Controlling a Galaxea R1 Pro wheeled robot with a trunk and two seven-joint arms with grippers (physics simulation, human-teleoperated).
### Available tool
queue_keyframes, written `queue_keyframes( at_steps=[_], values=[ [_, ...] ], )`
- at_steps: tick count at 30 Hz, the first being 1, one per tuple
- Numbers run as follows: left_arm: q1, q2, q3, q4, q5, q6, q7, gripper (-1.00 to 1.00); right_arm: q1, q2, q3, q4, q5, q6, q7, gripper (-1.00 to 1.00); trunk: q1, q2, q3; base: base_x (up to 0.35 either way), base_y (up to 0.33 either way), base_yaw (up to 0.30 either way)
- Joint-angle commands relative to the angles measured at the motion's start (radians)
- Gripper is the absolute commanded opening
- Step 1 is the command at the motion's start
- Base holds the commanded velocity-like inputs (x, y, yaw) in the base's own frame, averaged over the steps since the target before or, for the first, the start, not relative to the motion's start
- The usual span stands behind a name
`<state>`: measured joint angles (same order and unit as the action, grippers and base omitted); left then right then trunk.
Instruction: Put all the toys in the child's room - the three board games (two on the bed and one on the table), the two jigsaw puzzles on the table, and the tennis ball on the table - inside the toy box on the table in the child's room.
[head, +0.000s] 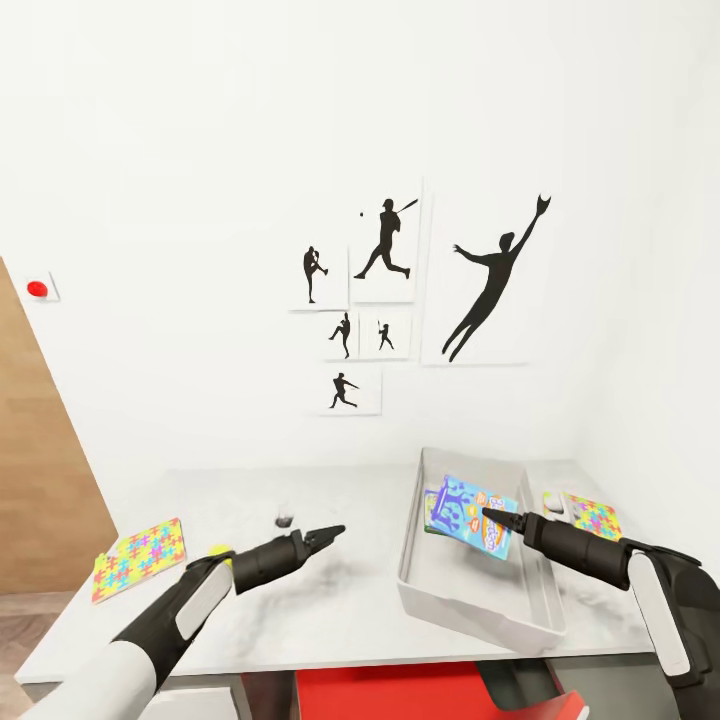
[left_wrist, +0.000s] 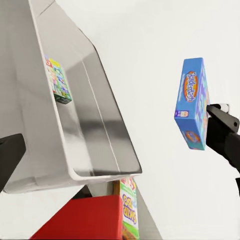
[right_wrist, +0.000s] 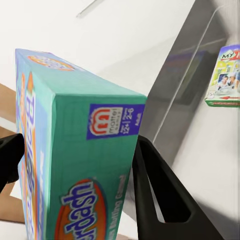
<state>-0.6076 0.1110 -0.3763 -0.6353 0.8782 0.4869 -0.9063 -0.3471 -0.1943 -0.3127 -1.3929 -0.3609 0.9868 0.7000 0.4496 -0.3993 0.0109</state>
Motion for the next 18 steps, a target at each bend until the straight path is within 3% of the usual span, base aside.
queue_keyframes(
  at_steps=[1, 11, 12, 14, 18],
  values=[
    [0.005, 0.001, -0.004, -0.006, 0.011, 0.014, 0.006, 1.00, -0.001, 0.000, -0.001, 0.000, 0.000, 0.006, 0.005, -1.00, 0.000, -0.001, 0.000, 0.000, 0.000, 0.000],
    [0.039, -0.004, -0.004, -0.062, 0.009, 0.070, 0.062, 1.00, 0.000, 0.000, 0.000, 0.003, 0.002, 0.007, 0.000, -1.00, 0.000, -0.001, 0.000, 0.000, 0.000, 0.000],
    [0.040, -0.004, -0.004, -0.118, 0.010, 0.085, 0.342, 1.00, 0.000, 0.000, 0.000, 0.003, 0.002, 0.007, 0.000, -1.00, 0.000, -0.001, 0.000, 0.000, 0.000, 0.000],
    [0.041, -0.004, -0.003, -0.150, 0.012, 0.091, 0.427, 1.00, 0.000, 0.000, 0.000, 0.003, 0.003, 0.007, -0.001, -1.00, 0.000, -0.001, 0.000, 0.000, 0.000, 0.000],
    [0.042, -0.005, -0.002, -0.179, 0.013, 0.094, 0.492, 1.00, 0.000, 0.000, 0.000, 0.003, 0.003, 0.007, -0.001, -1.00, 0.000, -0.001, 0.000, 0.000, 0.000, 0.000]
  ],
)
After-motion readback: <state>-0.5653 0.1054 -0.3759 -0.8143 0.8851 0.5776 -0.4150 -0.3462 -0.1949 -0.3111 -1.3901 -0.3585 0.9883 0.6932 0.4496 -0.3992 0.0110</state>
